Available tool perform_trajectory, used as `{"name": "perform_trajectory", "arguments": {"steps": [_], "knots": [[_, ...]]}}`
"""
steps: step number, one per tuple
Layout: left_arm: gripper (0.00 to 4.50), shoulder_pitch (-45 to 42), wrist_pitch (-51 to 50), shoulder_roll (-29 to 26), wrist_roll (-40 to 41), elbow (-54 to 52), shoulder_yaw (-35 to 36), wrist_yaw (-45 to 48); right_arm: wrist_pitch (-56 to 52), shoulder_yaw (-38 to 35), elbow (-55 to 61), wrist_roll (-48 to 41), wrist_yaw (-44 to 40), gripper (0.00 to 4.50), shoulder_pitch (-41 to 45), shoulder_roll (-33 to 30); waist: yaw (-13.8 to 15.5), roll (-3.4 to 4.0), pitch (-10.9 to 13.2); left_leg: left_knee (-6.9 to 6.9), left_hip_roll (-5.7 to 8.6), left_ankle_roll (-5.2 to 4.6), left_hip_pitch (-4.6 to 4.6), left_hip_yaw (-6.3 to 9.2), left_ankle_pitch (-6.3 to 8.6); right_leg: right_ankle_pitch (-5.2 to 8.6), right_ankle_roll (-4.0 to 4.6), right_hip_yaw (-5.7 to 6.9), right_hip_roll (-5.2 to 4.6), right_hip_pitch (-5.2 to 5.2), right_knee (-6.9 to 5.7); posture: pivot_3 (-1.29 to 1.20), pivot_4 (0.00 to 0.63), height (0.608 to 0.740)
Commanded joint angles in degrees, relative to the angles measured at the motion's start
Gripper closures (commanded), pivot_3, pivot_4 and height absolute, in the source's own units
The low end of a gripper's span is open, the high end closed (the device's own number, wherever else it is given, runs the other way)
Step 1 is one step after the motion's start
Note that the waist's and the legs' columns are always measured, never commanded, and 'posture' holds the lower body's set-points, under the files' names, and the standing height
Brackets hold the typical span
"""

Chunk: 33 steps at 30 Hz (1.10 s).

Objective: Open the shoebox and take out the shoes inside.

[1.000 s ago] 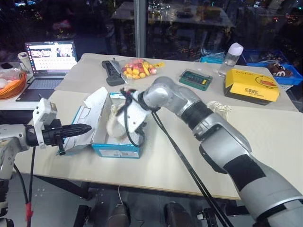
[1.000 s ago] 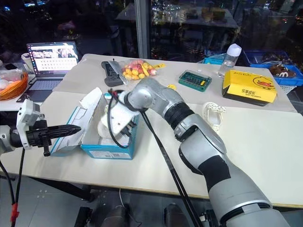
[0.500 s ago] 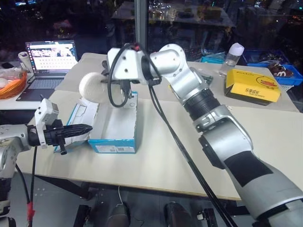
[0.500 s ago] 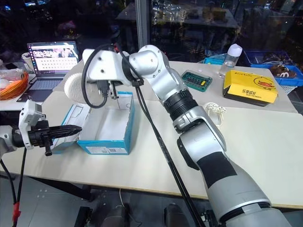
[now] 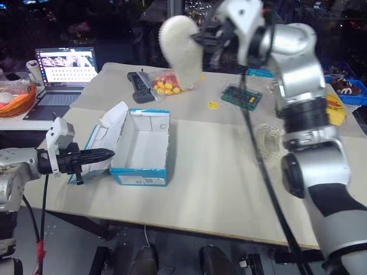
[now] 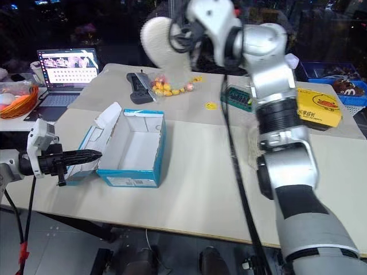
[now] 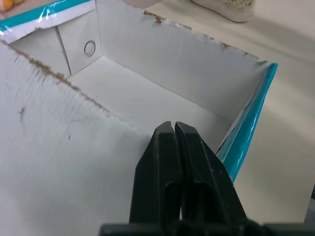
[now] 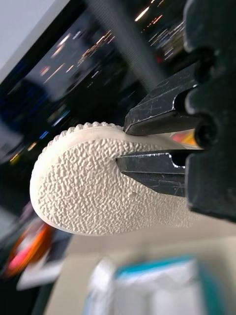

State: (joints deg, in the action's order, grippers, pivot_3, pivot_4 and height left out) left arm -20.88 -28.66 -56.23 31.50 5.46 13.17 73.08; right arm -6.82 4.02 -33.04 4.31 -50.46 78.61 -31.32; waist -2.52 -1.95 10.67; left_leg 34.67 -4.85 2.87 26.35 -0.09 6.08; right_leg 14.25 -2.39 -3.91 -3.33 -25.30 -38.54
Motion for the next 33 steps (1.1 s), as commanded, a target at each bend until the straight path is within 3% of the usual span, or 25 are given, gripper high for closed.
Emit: {"name": "perform_trajectory", "arguments": {"steps": [1,4,7,12,21,28,33], "knots": [[4.40,-1.99,1.21,0.32,-0.24,-0.15,-0.22,0.34,3.48,0.18,0.80,4.95,1.94,4.26,-3.82,-8.78,0.38,0.00,0.00,0.00,0.01,0.00,0.00,0.00,0.00,0.01,-0.03,0.00,-0.01,0.02,0.03,0.00,0.150,0.716],[4.40,-2.75,1.42,0.68,-0.53,0.42,-0.94,0.52,9.17,2.61,-0.29,9.60,3.21,4.26,-9.71,-15.03,0.25,0.05,0.03,0.00,0.04,0.00,0.03,-0.05,0.00,0.09,-0.16,-0.03,-0.05,0.01,0.15,0.00,0.150,0.716],[4.40,-3.19,1.57,0.88,-0.79,0.81,-1.33,0.90,13.40,3.95,1.17,11.14,4.21,4.26,-14.13,-16.54,-0.54,0.12,0.08,-0.03,0.03,-0.01,0.03,-0.09,0.00,0.07,-0.22,-0.06,-0.05,-0.02,0.20,0.00,0.150,0.716],[4.40,-4.09,1.58,1.13,-1.06,1.29,-2.04,1.55,16.19,4.19,5.17,12.05,6.67,4.26,-19.29,-15.35,-2.09,0.16,0.10,-0.05,0.02,-0.02,0.00,-0.10,-0.01,0.02,-0.28,-0.15,0.00,-0.07,0.11,0.00,0.150,0.716],[4.40,-4.75,1.63,0.96,-1.19,1.69,-2.35,2.16,18.84,2.90,7.75,13.08,15.92,4.26,-16.48,-11.65,-1.47,0.18,0.12,0.15,0.04,-0.01,0.00,-0.09,-0.01,-0.06,-0.39,-0.15,-0.03,0.03,0.10,0.00,0.150,0.716],[4.40,-4.47,1.37,0.80,-1.10,1.27,-2.02,1.97,12.52,3.50,11.30,9.06,9.22,4.26,-22.38,-11.09,-0.85,0.15,0.10,0.12,0.04,-0.02,0.00,-0.08,-0.01,-0.03,-0.37,-0.14,-0.02,0.11,0.15,0.00,0.150,0.716],[4.40,-3.92,1.14,0.83,-0.86,0.73,-1.71,1.67,2.22,3.16,15.63,6.49,2.22,4.26,-33.97,-14.16,0.27,0.17,0.09,0.14,0.05,-0.02,0.01,-0.08,-0.01,-0.05,-0.39,-0.12,-0.03,0.19,0.28,0.00,0.150,0.716]]}}
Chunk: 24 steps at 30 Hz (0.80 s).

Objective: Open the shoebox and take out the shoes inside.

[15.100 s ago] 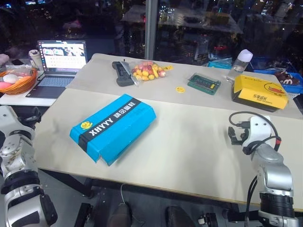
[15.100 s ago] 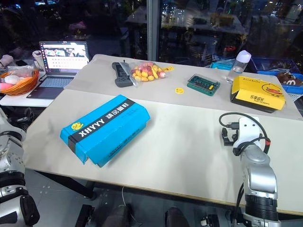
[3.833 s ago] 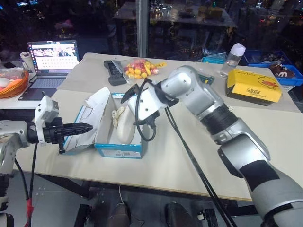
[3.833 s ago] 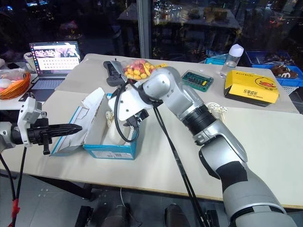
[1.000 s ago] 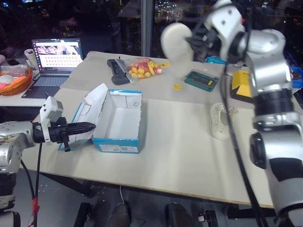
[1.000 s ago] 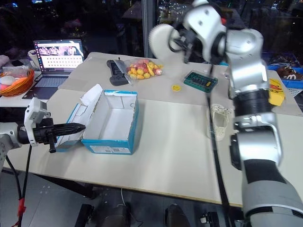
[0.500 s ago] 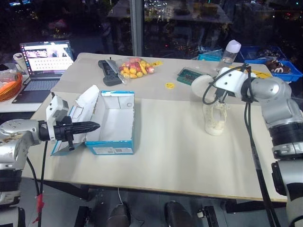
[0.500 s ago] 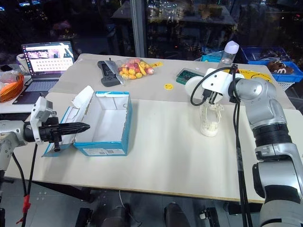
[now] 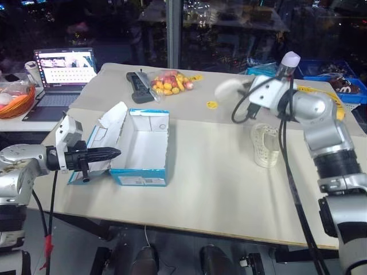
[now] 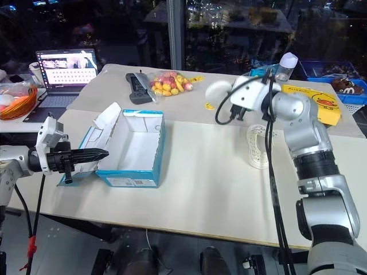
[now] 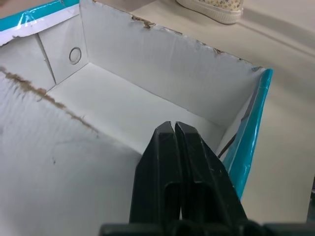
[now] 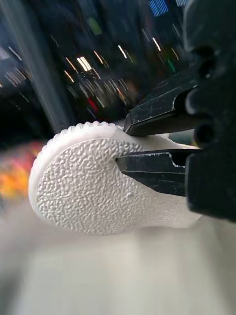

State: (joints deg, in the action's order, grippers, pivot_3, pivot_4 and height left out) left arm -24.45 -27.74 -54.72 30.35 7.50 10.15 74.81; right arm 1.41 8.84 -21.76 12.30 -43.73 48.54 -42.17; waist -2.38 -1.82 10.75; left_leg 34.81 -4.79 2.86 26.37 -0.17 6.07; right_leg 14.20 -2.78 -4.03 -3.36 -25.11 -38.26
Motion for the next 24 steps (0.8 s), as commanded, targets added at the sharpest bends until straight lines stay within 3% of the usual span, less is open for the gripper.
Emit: {"name": "perform_trajectory", "arguments": {"steps": [1,12,16,22,24], "knots": [[4.40,-0.30,0.17,-0.68,0.33,-1.37,1.35,-0.10,-7.21,-1.26,5.62,-1.08,-5.99,4.26,-6.12,-4.69,0.24,0.04,-0.02,0.03,0.01,0.00,0.00,0.00,0.00,0.00,-0.01,-0.01,-0.01,0.01,-0.01,0.00,0.150,0.716],[4.40,-2.05,0.42,-0.37,-0.17,-0.24,0.27,0.25,-18.90,-2.80,20.26,-5.73,-16.70,4.26,-17.11,-14.07,1.78,-0.38,-0.27,0.09,0.00,0.53,-0.84,-0.07,0.34,0.06,0.37,0.08,-0.19,0.88,0.69,0.00,0.150,0.716],[4.40,-2.72,0.59,-0.07,-0.39,0.24,-0.28,0.46,-22.16,-1.87,26.30,-6.81,-18.53,4.26,-21.98,-14.36,1.72,-0.58,-0.41,0.06,-0.03,0.52,-0.76,-0.12,0.33,0.05,0.37,0.08,-0.17,0.95,0.63,0.00,0.150,0.716],[4.40,-3.21,0.62,0.29,-0.75,0.55,-0.51,0.84,-24.55,1.55,30.15,-3.51,-14.37,4.26,-29.20,-11.32,1.58,-0.72,-0.50,0.03,-0.05,0.14,-0.60,-0.10,0.09,0.24,0.31,0.08,-0.07,0.84,0.42,0.00,0.150,0.716],[4.40,-3.26,0.62,0.30,-0.73,0.61,-0.50,0.94,-25.16,1.40,30.33,-2.69,-12.99,3.48,-30.20,-10.64,1.35,-0.82,-0.56,0.05,-0.06,0.21,-0.64,-0.11,0.14,0.24,0.33,0.08,-0.07,0.86,0.41,0.00,0.150,0.716]]}}
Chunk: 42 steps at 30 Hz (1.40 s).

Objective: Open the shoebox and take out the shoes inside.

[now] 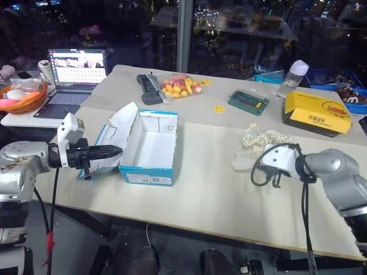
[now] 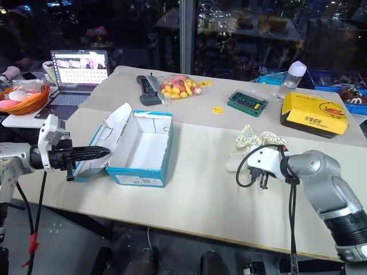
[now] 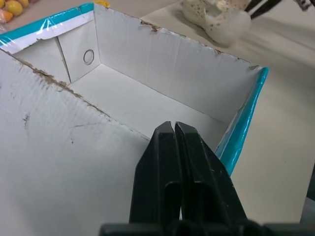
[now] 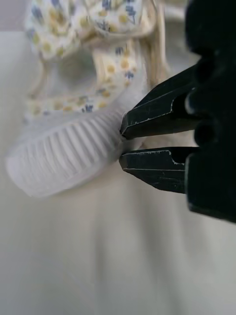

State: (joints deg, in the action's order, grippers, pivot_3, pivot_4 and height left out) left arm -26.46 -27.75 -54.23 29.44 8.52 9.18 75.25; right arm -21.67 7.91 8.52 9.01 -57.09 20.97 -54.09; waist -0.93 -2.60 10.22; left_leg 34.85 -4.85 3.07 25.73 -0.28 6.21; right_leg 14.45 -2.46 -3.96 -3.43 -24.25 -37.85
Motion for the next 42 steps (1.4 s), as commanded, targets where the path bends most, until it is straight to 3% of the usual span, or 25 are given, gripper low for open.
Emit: {"name": "perform_trajectory", "arguments": {"steps": [1,5,12,18,20,24,26,31,35,42], "knots": [[4.40,-1.27,0.63,-0.18,0.17,-0.41,0.47,0.53,-2.31,2.09,0.15,0.78,0.81,3.34,-2.85,1.48,-0.12,-0.10,-0.06,0.00,0.00,0.03,-0.01,0.00,0.02,-0.01,0.00,0.00,0.00,0.01,0.00,0.00,0.150,0.716],[4.40,-1.31,0.57,-0.24,0.12,-0.32,0.45,0.72,-1.76,0.54,0.93,0.81,0.83,1.91,-0.91,0.77,-0.26,-0.06,-0.04,0.09,0.03,0.28,-0.02,-0.03,0.17,-0.09,0.04,-0.06,-0.04,-0.02,-0.05,0.00,0.150,0.716],[4.40,-1.10,0.61,-0.24,0.15,-0.37,0.85,0.52,-4.45,-5.33,3.55,-5.49,-3.80,1.91,4.80,-2.66,-0.13,0.08,0.05,0.01,0.02,0.27,0.04,-0.03,0.17,-0.10,0.05,-0.04,-0.04,-0.12,-0.03,0.00,0.150,0.716],[4.40,0.98,-1.04,0.16,1.97,-2.60,4.26,-2.81,-17.33,-16.23,7.49,-18.57,-5.13,1.91,9.76,-1.91,0.04,0.09,0.05,-0.04,0.01,-0.06,0.16,-0.01,-0.04,-0.01,-0.02,-0.03,-0.02,-0.16,0.00,0.00,0.150,0.716],[4.40,2.42,-2.11,0.60,2.88,-3.98,6.59,-5.14,-20.81,-19.12,8.10,-19.77,-0.74,1.91,10.94,0.12,-0.04,0.09,0.05,-0.05,0.01,-0.05,0.17,-0.01,-0.03,0.00,-0.02,-0.03,-0.02,-0.15,0.05,0.00,0.150,0.716],[4.40,5.49,-4.31,3.64,4.44,-7.99,13.68,-15.39,-30.67,-24.99,10.07,-17.47,16.97,1.91,13.19,10.08,-0.29,0.06,0.04,-0.01,-0.02,-0.01,0.15,-0.01,0.00,-0.05,0.00,-0.02,-0.02,-0.15,0.06,0.00,0.150,0.716],[4.40,7.41,-5.01,6.91,3.11,-11.23,17.85,-24.75,-36.34,-27.33,16.12,-14.46,27.33,1.91,11.43,17.76,-0.15,0.06,0.04,0.00,0.00,0.01,0.17,0.00,0.01,-0.13,-0.03,-0.03,-0.02,-0.17,0.00,0.00,0.150,0.716],[4.40,10.93,-5.16,17.51,-0.12,-17.45,28.60,-48.98,-41.54,-22.54,32.93,-6.37,42.67,1.91,0.69,28.66,0.20,0.06,0.03,0.02,0.01,-0.01,0.20,0.03,-0.01,-0.19,-0.26,-0.02,-0.01,-0.18,-0.17,0.00,0.150,0.716],[4.40,16.17,-2.89,22.84,-3.04,-18.90,31.03,-56.88,-38.40,-21.73,34.67,-3.97,46.59,1.91,-4.63,29.96,0.14,0.05,0.01,0.08,0.04,0.06,0.30,0.01,0.03,-0.19,-0.20,-0.03,-0.05,-0.13,0.07,0.00,0.150,0.716],[4.40,19.93,1.88,23.88,-4.76,-14.89,30.28,-57.87,-32.60,-20.26,32.63,-3.43,46.49,1.91,-12.09,28.82,0.15,-0.17,-0.12,-0.05,0.02,0.33,0.11,0.02,0.21,-0.45,0.00,0.03,-0.10,-0.02,0.40,0.00,0.150,0.716]]}}
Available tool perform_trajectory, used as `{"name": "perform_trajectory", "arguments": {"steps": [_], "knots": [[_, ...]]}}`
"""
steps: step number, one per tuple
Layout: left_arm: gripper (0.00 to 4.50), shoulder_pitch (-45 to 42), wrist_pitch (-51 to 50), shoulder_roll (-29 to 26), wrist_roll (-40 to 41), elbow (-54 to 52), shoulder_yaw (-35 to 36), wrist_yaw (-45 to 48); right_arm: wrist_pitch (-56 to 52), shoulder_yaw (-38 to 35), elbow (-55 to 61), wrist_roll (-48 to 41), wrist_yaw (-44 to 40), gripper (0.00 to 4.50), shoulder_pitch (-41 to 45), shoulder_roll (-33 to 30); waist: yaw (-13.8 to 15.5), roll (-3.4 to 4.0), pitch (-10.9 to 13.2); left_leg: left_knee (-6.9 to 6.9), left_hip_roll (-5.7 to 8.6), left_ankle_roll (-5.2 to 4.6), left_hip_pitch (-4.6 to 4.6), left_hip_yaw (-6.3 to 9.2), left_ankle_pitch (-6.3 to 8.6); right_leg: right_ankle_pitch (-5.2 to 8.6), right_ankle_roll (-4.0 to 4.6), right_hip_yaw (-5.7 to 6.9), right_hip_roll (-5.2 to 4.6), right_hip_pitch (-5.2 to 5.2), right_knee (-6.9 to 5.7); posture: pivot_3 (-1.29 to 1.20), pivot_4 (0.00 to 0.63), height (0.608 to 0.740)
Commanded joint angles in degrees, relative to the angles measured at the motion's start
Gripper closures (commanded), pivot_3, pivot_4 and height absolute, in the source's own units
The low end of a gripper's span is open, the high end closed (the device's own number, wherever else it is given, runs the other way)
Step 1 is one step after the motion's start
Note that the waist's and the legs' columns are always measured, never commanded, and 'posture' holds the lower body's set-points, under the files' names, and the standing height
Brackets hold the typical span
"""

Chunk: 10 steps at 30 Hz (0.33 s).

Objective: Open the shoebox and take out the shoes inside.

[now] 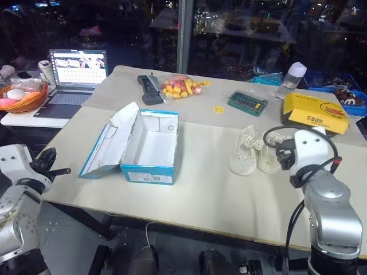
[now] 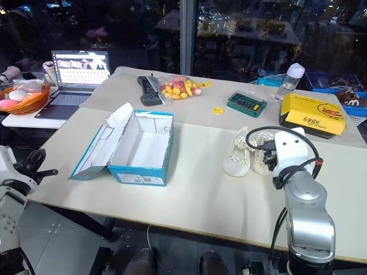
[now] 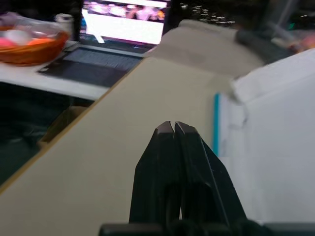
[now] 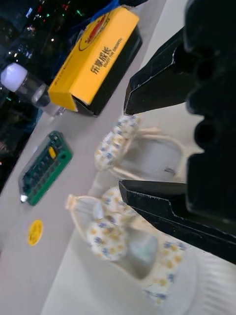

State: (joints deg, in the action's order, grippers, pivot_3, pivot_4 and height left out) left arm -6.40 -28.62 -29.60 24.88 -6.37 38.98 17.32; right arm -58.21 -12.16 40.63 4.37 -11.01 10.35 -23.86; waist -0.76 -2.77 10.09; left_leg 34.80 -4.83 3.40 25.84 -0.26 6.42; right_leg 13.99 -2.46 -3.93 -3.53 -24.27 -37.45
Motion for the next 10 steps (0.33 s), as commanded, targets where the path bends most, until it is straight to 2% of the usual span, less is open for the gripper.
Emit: {"name": "perform_trajectory", "arguments": {"steps": [1,10], "knots": [[4.40,-0.29,2.98,-0.74,0.08,0.33,0.66,-0.06,5.00,0.48,0.24,1.55,-0.04,1.91,-2.74,-2.34,-0.05,0.00,0.00,0.00,0.00,0.00,0.00,0.00,0.00,-0.01,0.02,0.00,0.00,0.00,0.02,0.00,0.150,0.716],[4.40,-1.50,5.33,-1.13,0.93,2.80,-0.11,1.16,10.53,-1.72,-3.05,0.46,-0.30,1.91,-8.02,-1.06,-0.13,0.00,0.00,-0.08,-0.01,0.00,0.19,-0.01,0.00,-0.09,0.05,0.02,0.01,-0.01,0.37,0.00,0.150,0.716]]}}
